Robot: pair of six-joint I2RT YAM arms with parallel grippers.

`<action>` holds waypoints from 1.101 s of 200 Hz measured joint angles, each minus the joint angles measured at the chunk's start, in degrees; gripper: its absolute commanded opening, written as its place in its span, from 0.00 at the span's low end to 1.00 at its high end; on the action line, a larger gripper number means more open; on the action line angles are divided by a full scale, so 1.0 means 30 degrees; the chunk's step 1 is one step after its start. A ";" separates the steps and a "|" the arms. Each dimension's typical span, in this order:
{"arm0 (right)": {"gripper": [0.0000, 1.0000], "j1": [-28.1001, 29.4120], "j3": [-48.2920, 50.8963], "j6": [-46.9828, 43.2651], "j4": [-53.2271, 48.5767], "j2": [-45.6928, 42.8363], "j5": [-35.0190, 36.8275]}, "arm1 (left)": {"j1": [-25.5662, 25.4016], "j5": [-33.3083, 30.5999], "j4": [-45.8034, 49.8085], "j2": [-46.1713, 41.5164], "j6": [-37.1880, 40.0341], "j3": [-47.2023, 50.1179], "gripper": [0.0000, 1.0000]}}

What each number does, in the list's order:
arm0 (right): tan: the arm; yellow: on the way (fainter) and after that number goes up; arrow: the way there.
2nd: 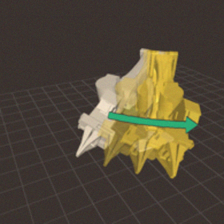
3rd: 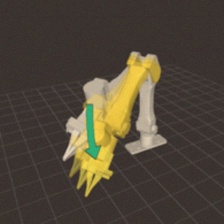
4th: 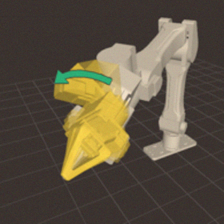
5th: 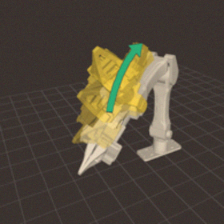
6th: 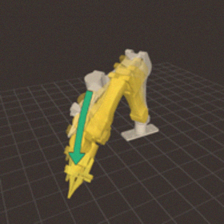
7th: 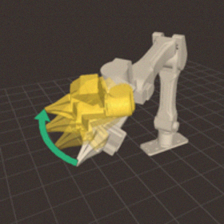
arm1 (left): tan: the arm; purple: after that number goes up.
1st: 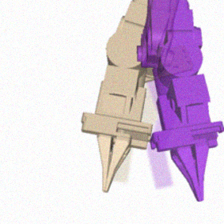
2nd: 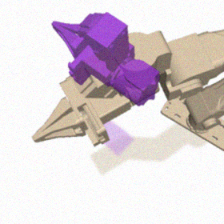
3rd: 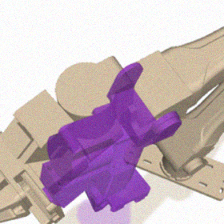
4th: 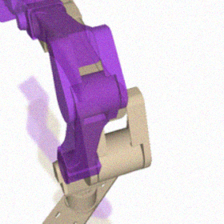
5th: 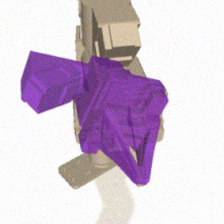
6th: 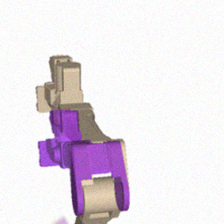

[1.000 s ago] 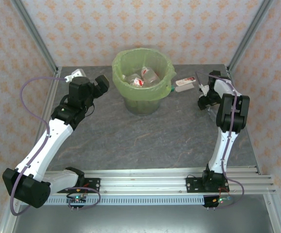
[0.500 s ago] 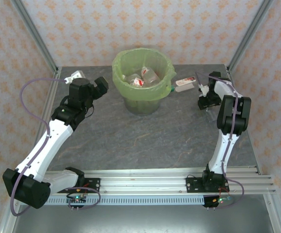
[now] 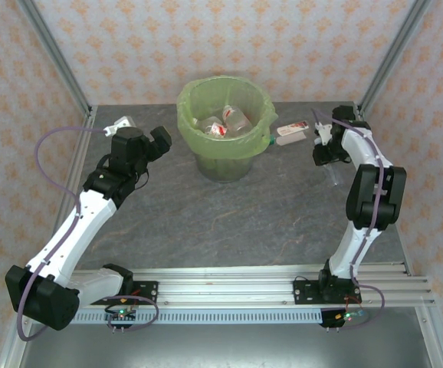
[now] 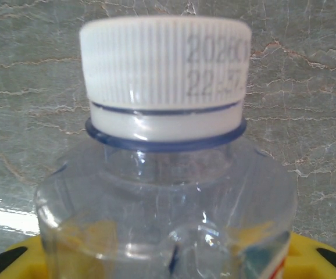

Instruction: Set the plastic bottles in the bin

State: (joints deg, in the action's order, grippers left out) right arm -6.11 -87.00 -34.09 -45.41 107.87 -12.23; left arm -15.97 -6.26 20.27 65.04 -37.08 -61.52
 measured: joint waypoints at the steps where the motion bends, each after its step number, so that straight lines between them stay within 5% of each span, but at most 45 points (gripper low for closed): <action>1: 0.39 0.0015 0.0036 0.0007 0.0029 -0.0044 -0.0022 | 0.0000 0.0007 0.0007 0.0000 0.0000 0.0000 1.00; 130: 0.37 0.0619 0.2186 0.3198 0.3621 -0.7919 -0.4262 | 0.0000 0.0015 -0.0058 0.0597 -0.0007 0.0000 1.00; 220: 0.39 0.3082 0.2616 1.1417 1.0579 -1.1890 -0.8925 | 0.0000 0.0503 -0.0124 0.1042 -0.0153 0.0000 1.00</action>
State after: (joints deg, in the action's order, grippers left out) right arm 3.14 -79.15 0.16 -13.67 72.20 -39.00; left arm -15.97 -4.75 19.90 68.16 -37.54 -61.52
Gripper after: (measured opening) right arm 0.406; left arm 0.999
